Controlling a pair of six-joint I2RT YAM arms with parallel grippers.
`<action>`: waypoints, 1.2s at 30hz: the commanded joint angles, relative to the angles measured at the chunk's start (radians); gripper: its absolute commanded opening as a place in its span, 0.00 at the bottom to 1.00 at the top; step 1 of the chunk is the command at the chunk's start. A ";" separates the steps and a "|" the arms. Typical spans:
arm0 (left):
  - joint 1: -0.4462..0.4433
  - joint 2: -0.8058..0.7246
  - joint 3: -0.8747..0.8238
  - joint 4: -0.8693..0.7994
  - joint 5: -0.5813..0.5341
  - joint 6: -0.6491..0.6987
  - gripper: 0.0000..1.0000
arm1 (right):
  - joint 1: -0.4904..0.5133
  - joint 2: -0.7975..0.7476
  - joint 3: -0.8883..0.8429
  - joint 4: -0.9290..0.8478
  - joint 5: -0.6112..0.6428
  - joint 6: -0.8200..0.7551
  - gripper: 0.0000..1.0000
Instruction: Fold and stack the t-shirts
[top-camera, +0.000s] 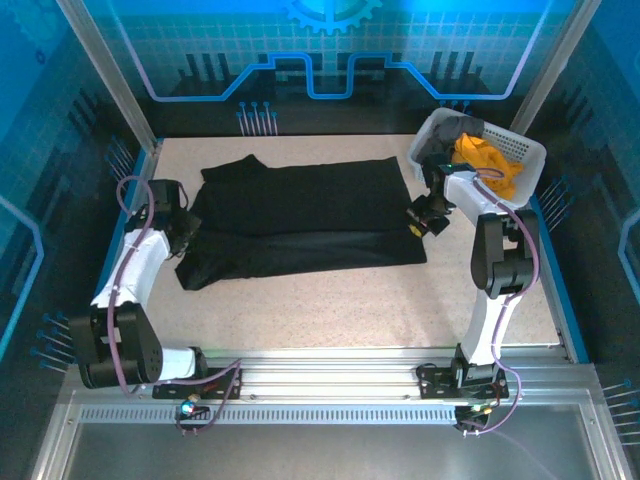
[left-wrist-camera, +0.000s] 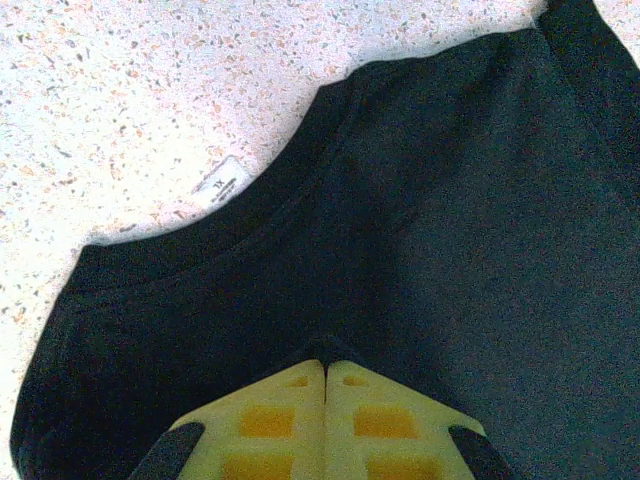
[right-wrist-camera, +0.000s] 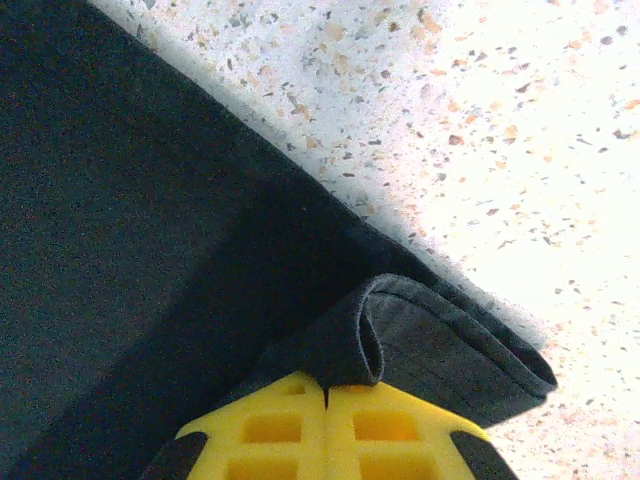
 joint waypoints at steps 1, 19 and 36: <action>0.021 0.040 0.016 0.053 -0.008 0.044 0.00 | -0.004 0.033 0.037 -0.048 0.047 0.029 0.00; 0.050 0.025 0.083 -0.143 -0.001 0.113 0.58 | -0.055 -0.077 0.016 -0.037 -0.010 -0.205 0.57; 0.224 0.061 -0.254 -0.001 0.238 -0.046 0.60 | -0.099 -0.176 -0.385 0.191 -0.174 -0.275 0.61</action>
